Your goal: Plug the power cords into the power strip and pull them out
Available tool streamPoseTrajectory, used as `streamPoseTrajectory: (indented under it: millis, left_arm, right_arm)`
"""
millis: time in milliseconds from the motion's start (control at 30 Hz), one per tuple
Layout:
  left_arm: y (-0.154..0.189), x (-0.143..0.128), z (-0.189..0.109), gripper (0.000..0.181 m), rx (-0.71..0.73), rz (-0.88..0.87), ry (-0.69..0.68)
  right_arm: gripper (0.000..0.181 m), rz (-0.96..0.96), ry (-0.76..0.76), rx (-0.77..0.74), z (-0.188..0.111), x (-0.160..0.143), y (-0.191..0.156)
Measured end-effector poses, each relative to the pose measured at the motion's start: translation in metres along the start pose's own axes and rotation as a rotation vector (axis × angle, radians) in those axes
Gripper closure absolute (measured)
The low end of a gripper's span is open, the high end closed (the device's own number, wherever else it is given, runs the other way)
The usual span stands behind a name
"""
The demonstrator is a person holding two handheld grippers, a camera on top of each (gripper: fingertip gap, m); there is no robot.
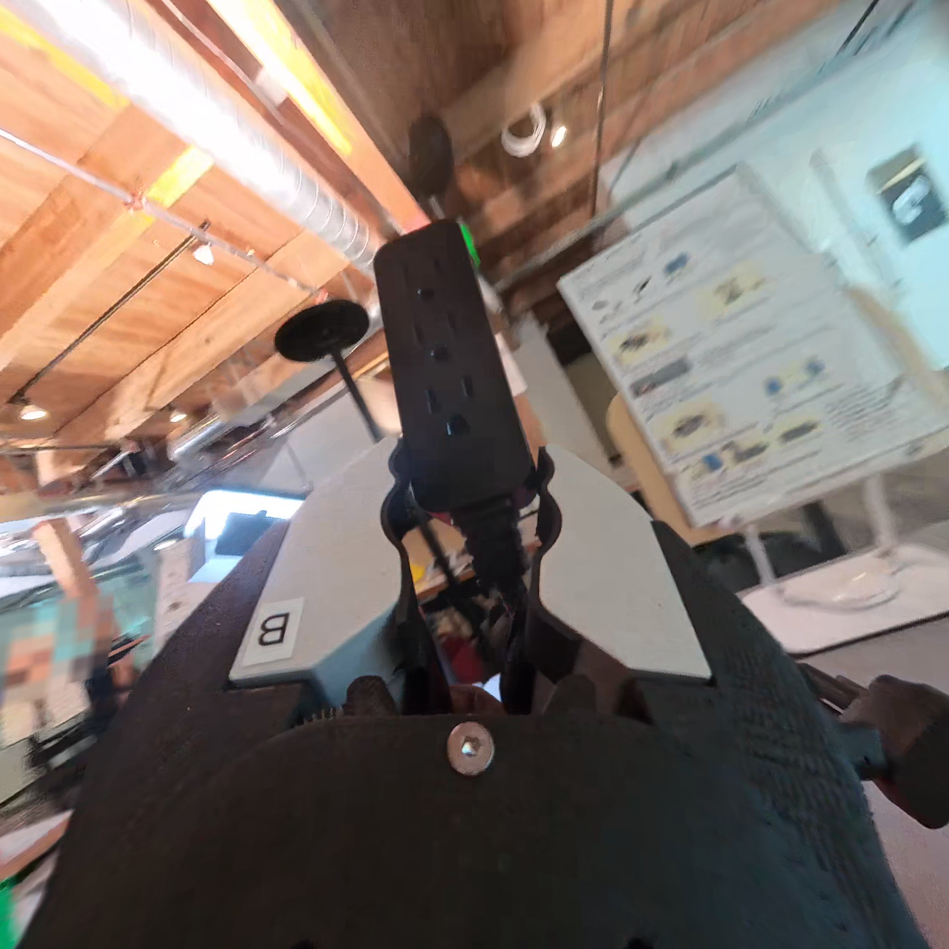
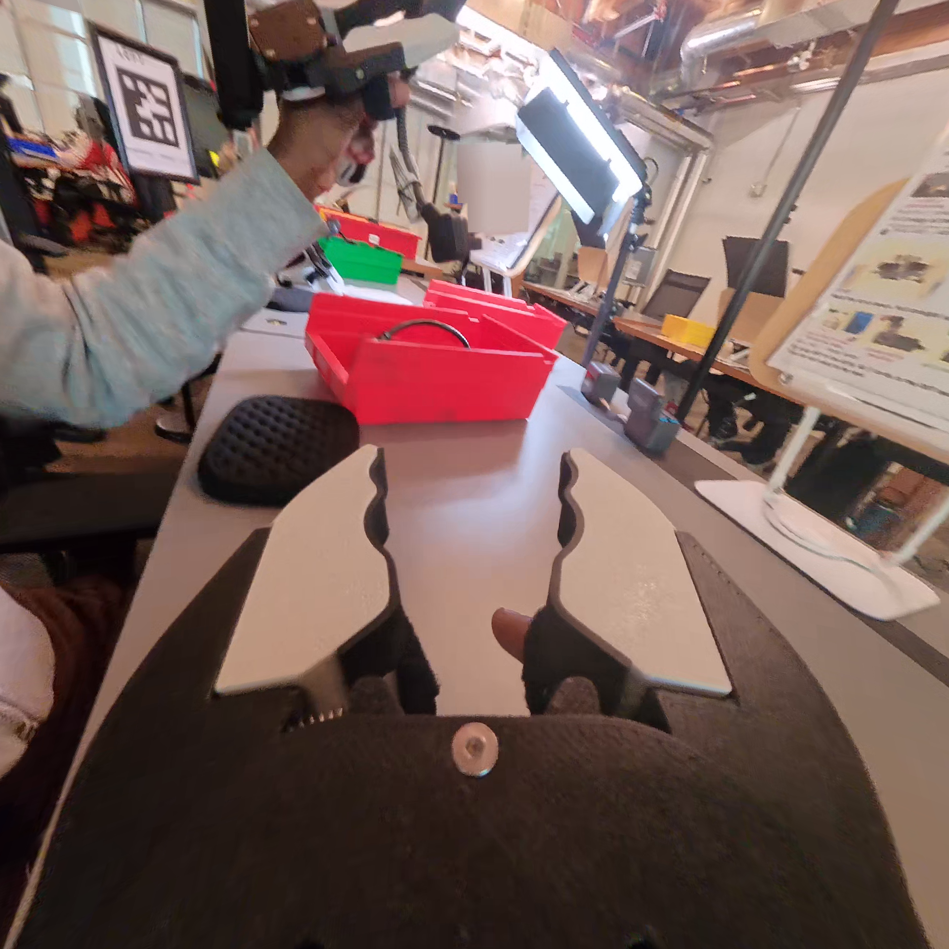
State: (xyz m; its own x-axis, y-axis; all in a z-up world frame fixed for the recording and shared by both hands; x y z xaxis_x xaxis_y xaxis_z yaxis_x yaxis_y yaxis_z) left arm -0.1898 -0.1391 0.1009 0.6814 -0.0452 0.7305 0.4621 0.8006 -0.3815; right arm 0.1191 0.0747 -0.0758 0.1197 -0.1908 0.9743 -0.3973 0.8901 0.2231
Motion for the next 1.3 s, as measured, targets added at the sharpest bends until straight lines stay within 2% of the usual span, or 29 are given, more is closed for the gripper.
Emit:
streamPoseTrajectory:
  millis: [100,200,367,533,600,633,700,733,767,867,933,967,1033,1100,1167,1233,1300]
  left_arm:
    - [0.038,0.028,-0.019,0.134,-0.111,-0.114,0.094]
    - [0.088,0.043,-0.049,0.134,-0.218,-0.159,0.154]
    - [0.161,0.054,-0.103,0.134,-0.354,-0.173,0.206]
    - [0.201,0.06,-0.132,0.134,-0.438,-0.133,0.212]
    - [0.21,0.058,-0.137,0.134,-0.466,-0.125,0.211]
    - [0.213,0.057,-0.139,0.134,-0.471,-0.13,0.213]
    - [0.213,0.053,-0.141,0.135,-0.49,-0.133,0.22]
    - [0.212,0.051,-0.143,0.136,-0.554,-0.192,0.224]
    - [0.209,0.048,-0.145,0.133,-0.646,-0.296,0.207]
    - [0.193,0.034,-0.141,0.093,-0.923,-0.717,0.083]
    - [0.181,0.029,-0.133,0.088,-1.092,-0.99,-0.011]
    - [0.177,0.03,-0.131,0.091,-1.188,-1.05,-0.05]
    - [0.175,0.037,-0.128,0.101,-1.296,-1.009,-0.075]
    - [0.181,0.045,-0.123,0.103,-1.316,-0.846,-0.052]
    - [0.191,0.049,-0.121,0.111,-1.383,-0.683,-0.104]
    - [0.199,0.052,-0.119,0.15,-1.431,-0.596,-0.122]
    - [0.202,0.057,-0.117,0.153,-1.415,-0.628,-0.097]
  right_arm:
    - [0.107,0.024,0.16,-0.005,0.017,0.023,0.0]
    - [0.095,0.107,0.375,0.027,0.029,0.048,-0.006]
    - [0.087,0.313,0.534,0.056,0.046,0.065,-0.014]
    - [0.107,0.42,0.554,0.145,0.062,0.067,-0.015]
    - [0.124,0.423,0.526,0.178,0.066,0.069,-0.016]
    - [0.145,0.413,0.496,0.173,0.067,0.068,-0.015]
    - [0.15,0.375,0.4,0.168,0.066,0.065,-0.012]
    - [0.152,0.351,0.347,0.187,0.064,0.065,-0.011]
    - [0.152,0.328,0.298,0.214,0.061,0.064,-0.01]
    - [0.153,0.24,0.111,0.293,0.055,0.063,-0.007]
    - [0.153,0.18,-0.041,0.337,0.056,0.06,-0.007]
    - [0.153,0.163,-0.106,0.374,0.058,0.06,-0.009]
    - [0.154,0.159,-0.214,0.453,0.062,0.057,-0.012]
    - [0.154,0.147,-0.287,0.501,0.067,0.054,-0.015]
    - [0.154,0.142,-0.328,0.537,0.071,0.052,-0.018]
    - [0.154,0.127,-0.342,0.56,0.074,0.051,-0.022]
    - [0.153,0.118,-0.278,0.52,0.074,0.053,-0.02]
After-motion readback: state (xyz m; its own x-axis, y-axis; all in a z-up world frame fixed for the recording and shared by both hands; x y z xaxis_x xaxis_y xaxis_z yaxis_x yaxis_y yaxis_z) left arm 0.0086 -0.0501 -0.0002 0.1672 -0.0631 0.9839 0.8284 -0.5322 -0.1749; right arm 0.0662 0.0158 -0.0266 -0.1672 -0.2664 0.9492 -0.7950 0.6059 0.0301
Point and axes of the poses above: each gripper's, where its closed fingertips meet, z out along the fingers, x out of its top, y = z × x across the jaws, the point moved 7 cm from there along -z, back along the fingers, and after that the axes turned 8 degrees about x, right-handed, at the moved point
